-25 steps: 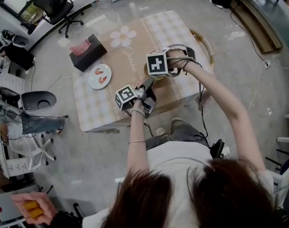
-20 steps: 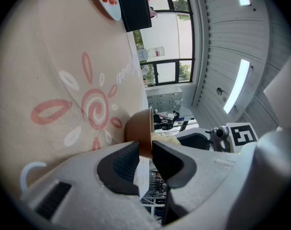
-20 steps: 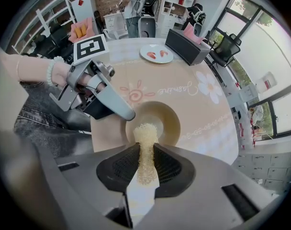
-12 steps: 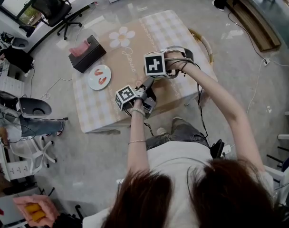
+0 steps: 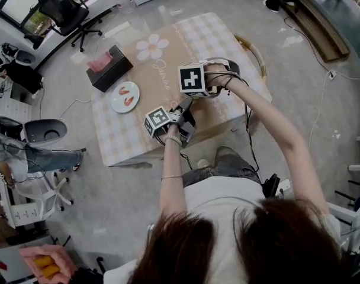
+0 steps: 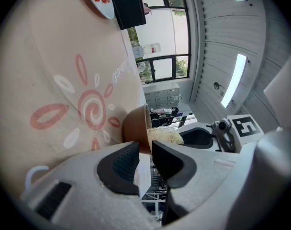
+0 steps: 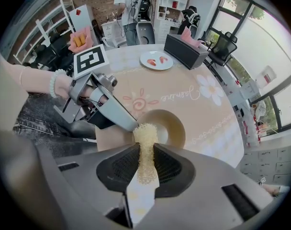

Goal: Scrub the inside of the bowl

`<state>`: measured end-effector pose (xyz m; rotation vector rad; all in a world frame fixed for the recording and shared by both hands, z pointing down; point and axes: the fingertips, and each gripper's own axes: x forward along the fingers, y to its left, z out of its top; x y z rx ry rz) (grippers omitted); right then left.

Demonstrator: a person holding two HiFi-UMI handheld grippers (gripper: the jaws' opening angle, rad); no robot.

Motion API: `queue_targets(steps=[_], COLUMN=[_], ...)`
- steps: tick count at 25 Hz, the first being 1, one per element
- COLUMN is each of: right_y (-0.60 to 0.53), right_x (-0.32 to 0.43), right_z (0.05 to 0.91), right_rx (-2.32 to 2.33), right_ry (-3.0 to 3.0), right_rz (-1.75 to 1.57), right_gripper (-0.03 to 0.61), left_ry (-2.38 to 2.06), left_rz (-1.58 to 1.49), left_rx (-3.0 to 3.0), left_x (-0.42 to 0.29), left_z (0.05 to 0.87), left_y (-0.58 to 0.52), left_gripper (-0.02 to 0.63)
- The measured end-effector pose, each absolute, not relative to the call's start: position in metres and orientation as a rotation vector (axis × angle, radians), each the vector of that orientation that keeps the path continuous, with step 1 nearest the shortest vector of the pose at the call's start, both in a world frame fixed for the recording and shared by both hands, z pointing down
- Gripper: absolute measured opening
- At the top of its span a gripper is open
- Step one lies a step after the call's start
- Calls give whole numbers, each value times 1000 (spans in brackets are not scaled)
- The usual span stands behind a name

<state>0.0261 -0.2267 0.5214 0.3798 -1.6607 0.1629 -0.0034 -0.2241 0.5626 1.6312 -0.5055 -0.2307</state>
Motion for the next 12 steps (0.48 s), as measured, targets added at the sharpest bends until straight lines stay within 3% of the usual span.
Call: queue_targets(steps=[12], right_y=[-229], right_x=[28], right_z=[512], right_rx=[445], right_ry=[-1748], right_rz=[170], right_gripper=[80], left_ry=[-498], left_rz=[-221], left_rx=[1696], left_x=[-11], left_z=[551], left_y=[-218], left_gripper=[92])
